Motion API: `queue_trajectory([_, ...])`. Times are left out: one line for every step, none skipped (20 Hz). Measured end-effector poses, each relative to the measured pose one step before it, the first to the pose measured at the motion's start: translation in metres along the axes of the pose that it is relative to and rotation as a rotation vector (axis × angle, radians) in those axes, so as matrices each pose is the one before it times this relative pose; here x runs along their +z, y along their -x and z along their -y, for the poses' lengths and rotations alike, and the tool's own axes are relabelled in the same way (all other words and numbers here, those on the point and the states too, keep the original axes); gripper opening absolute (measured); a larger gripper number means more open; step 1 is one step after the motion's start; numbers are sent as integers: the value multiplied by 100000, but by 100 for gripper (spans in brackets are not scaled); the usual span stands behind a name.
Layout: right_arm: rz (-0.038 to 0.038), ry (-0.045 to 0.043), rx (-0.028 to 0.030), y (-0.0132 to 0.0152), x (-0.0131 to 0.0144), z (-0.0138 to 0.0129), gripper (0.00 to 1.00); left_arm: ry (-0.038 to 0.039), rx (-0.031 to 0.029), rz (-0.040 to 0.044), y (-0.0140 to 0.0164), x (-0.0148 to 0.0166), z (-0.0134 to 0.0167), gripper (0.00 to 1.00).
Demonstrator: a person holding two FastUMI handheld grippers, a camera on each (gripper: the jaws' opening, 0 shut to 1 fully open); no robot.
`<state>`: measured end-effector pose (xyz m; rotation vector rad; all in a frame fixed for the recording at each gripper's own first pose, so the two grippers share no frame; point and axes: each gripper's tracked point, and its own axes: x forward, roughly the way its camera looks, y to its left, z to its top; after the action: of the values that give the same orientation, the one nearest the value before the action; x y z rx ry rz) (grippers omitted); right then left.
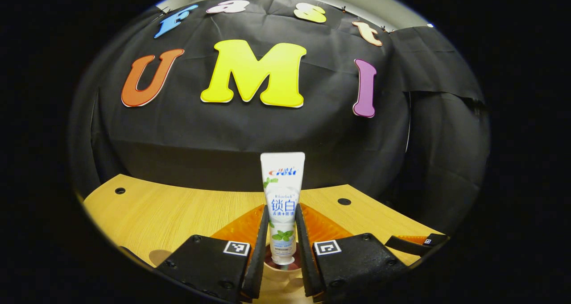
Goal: Put the toothbrush and toothpaste on the desktop into the cup, then pick up the cup and place it on the coaster on the desktop.
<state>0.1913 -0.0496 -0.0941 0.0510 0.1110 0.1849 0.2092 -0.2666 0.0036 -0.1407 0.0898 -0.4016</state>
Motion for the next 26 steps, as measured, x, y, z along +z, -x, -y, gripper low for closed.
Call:
queue_trajectory([168,-269,150,93,4,-53,95,363,94,592,191,287,-92,38])
queue_trajectory([290,-350,-8,-6,104,-10,95,448,428,202,261,-38,27,44])
queue_trajectory([216,-815,498,99,77,-152,95,272,4,-967,309,-116,64,39])
queue_trajectory([194,-1251,1199,137,159,-313,95,-3,201,-1302,73,-301,-10,44])
queue_trajectory([-283,-811,569,48,108,-187,95,178,582,-1408,188,-276,-81,36])
queue_trajectory([-313,-23,-280,-26,109,25,94,338,250,-1492,377,-281,-103,53])
queue_trajectory([127,190,-444,148,259,-31,95,424,161,-532,451,-102,-153,54])
queue_trajectory([853,147,-737,149,484,0,95,118,762,-30,671,71,-200,55])
queue_trajectory([483,785,-307,344,325,-145,95,205,907,321,550,74,-470,55])
queue_trajectory([349,801,-494,301,268,-129,94,509,335,292,646,48,-302,55])
queue_trajectory([-610,653,-286,260,72,-254,95,842,413,266,728,152,-363,55])
queue_trajectory([-1215,390,-102,281,40,-391,94,417,-33,422,645,33,-323,55])
queue_trajectory([-1396,547,-330,392,-32,-296,94,-59,364,514,943,140,-313,55])
queue_trajectory([-1211,586,49,340,123,-508,95,-532,313,625,827,0,-523,57])
queue_trajectory([-739,767,-621,254,86,-401,94,-976,664,334,874,-83,-400,57])
queue_trajectory([-66,762,-609,310,270,-455,94,-838,259,476,872,-265,-480,59])
queue_trajectory([-118,1227,-184,423,80,-573,95,-337,-30,-351,974,-472,-457,61])
queue_trajectory([-209,1553,-749,269,64,-447,95,-148,-848,-1347,756,-517,-242,67])
queue_trajectory([-415,1438,-1496,159,-100,-186,95,-507,-1033,-1450,933,-870,-209,70])
queue_trajectory([-1099,900,-1226,206,-230,-307,95,-622,440,-584,861,-522,-489,76])
queue_trajectory([-499,69,-590,181,-145,-505,95,-791,1176,-248,778,-469,-797,77])
queue_trajectory([-1013,-187,-250,137,-210,-441,94,-1604,168,-327,715,-536,-408,78])
queue_trajectory([-968,-246,-55,161,-241,-584,95,-1640,858,137,713,-412,-452,80])
queue_trajectory([-1172,93,412,42,-179,-587,95,-1522,954,167,618,-430,-550,82])
queue_trajectory([-1137,598,-149,-59,-217,-483,95,-1534,1052,303,644,-423,-567,87])
queue_trajectory([-1447,929,-190,-29,-188,-325,95,-921,945,-275,579,-563,-604,92])
